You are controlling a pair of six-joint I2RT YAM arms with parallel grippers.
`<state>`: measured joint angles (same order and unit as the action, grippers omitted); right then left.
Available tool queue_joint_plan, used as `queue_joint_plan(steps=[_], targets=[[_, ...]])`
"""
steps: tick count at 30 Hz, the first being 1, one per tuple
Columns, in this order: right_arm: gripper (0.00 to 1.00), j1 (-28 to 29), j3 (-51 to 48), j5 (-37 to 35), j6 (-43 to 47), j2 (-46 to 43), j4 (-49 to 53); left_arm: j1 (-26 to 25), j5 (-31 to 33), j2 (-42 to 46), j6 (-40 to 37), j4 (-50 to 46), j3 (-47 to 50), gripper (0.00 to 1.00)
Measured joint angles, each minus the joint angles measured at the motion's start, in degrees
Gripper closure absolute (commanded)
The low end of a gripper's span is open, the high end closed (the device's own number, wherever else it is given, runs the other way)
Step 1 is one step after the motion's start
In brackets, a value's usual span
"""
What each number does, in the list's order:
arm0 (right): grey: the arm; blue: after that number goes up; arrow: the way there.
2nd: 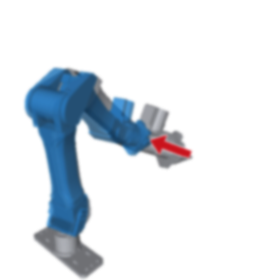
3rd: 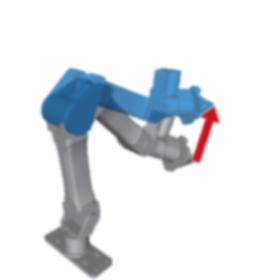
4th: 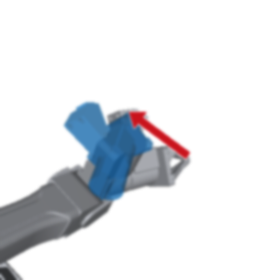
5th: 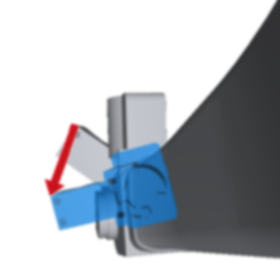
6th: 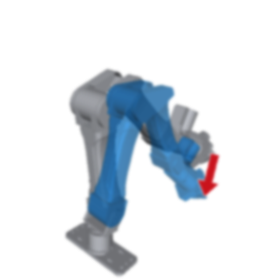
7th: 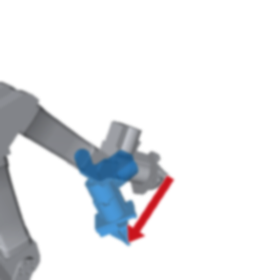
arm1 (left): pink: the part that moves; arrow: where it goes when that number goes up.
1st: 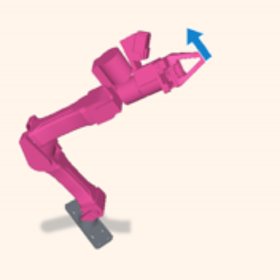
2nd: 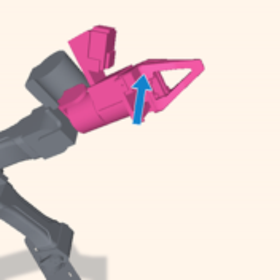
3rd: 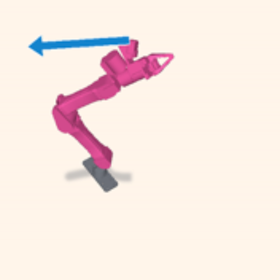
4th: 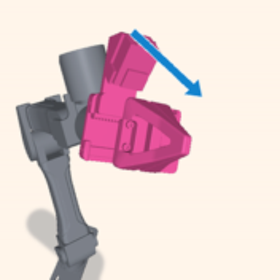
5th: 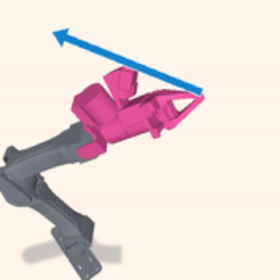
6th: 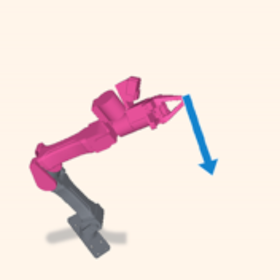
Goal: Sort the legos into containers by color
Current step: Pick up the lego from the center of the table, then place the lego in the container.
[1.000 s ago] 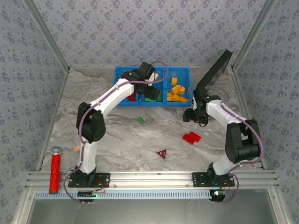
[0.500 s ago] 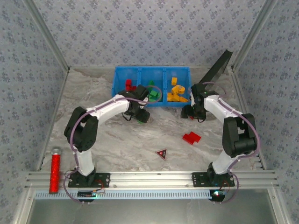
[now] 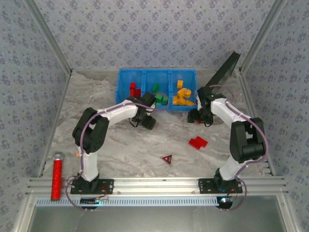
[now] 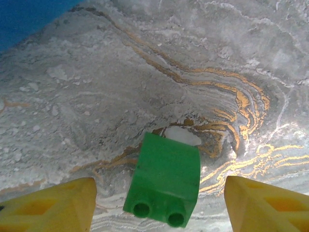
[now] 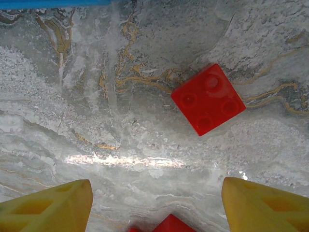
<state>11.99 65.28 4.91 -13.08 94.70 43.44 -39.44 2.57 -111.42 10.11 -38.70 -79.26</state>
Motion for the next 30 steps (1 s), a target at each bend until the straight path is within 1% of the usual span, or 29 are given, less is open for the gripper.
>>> queue_joint_plan(steps=[3, 5, 6, 10, 15, 18, 21, 24, 27, 30], targets=[[0.27, -0.24, -0.39, -0.02, 0.04, -0.33, 0.04, 0.0, -0.39, -0.61, 0.11, 0.94, 0.07, 0.42], [0.27, -0.55, -0.87, -0.09, 0.07, -0.66, 0.07, 0.0, -0.83, -1.03, 0.44, 1.51, 0.09, 0.54], [0.27, -0.68, -1.03, -0.13, 0.07, -0.81, 0.11, -0.02, -1.07, -1.25, 0.33, 1.66, 0.09, 0.57], [0.27, -1.27, -1.81, -0.2, 0.24, -1.97, 0.44, -0.02, -2.03, -2.34, 0.31, 1.81, 0.07, 0.67], [0.26, -2.38, -3.08, -0.22, 0.31, -4.31, 0.9, 0.0, -2.1, -2.38, 0.35, -0.11, -1.38, 0.67], [0.26, -3.21, -4.48, -0.17, 0.26, -6.29, 0.9, 0.0, -2.05, -2.38, 0.28, -1.99, -4.74, 0.67], [0.26, -3.91, -5.81, -0.13, 0.22, -8.0, 0.92, 0.0, -1.64, -2.4, 0.0, -3.1, -11.3, 0.67], [0.26, -4.11, -6.6, -0.09, 0.15, -9.03, 0.92, 0.37, -1.14, -3.69, -0.7, -2.73, -20.26, 0.67], [0.26, -4.09, -7.41, 0.15, -0.22, -10.1, 0.9, 1.25, -0.52, -7.02, -1.38, -2.08, -28.81, 0.67], [0.26, -4.09, -8.2, 0.48, -0.68, -11.61, 0.94, 3.39, -0.33, -12.33, -1.75, -1.62, -36.52, 0.67]])
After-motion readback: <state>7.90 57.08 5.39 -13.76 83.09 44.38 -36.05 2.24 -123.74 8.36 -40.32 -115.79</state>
